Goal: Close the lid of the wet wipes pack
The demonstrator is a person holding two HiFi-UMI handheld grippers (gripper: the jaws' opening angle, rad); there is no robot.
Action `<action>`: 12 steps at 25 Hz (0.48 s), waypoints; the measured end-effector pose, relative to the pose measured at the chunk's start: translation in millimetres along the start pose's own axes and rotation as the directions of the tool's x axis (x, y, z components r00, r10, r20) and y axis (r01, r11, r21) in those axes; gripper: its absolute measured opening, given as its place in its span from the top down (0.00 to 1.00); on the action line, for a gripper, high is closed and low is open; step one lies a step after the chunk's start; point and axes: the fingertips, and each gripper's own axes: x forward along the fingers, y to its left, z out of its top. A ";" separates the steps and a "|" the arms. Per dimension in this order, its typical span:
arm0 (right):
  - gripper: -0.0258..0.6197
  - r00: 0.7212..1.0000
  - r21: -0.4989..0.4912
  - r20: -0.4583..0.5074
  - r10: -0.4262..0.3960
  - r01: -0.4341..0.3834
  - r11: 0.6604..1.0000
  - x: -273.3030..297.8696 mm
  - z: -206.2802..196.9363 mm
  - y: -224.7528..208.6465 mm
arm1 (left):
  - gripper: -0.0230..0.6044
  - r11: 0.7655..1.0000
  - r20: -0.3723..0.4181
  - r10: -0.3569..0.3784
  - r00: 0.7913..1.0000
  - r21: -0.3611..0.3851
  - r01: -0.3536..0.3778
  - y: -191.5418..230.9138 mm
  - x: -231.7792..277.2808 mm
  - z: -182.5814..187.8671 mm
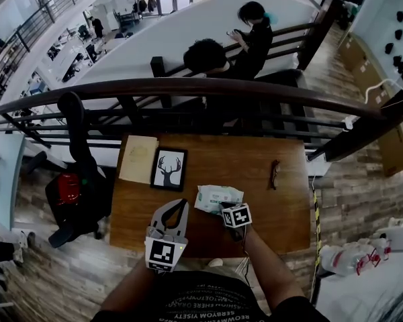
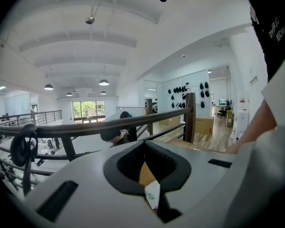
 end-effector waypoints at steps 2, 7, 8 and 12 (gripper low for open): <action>0.91 1.000 -0.053 -0.022 -0.020 0.019 0.998 1.7 0.2 1.7 | 0.92 1.000 0.000 -0.004 1.000 -0.001 0.004 0.1 1.8 -0.6; 0.92 0.999 -0.038 -0.029 -0.025 0.023 0.999 4.2 -0.1 -0.2 | 0.92 1.000 0.003 -0.019 1.000 0.005 0.019 -1.7 5.5 -0.1; 0.92 0.999 -0.032 -0.027 -0.023 0.022 0.999 4.2 -0.2 -0.3 | 0.92 1.000 0.003 -0.022 1.000 0.007 0.022 -2.3 5.7 0.3; 0.90 1.000 -0.021 -0.015 -0.003 0.003 1.000 0.9 -0.2 2.8 | 0.92 1.000 0.011 -0.024 1.000 0.011 0.024 -3.4 5.3 4.2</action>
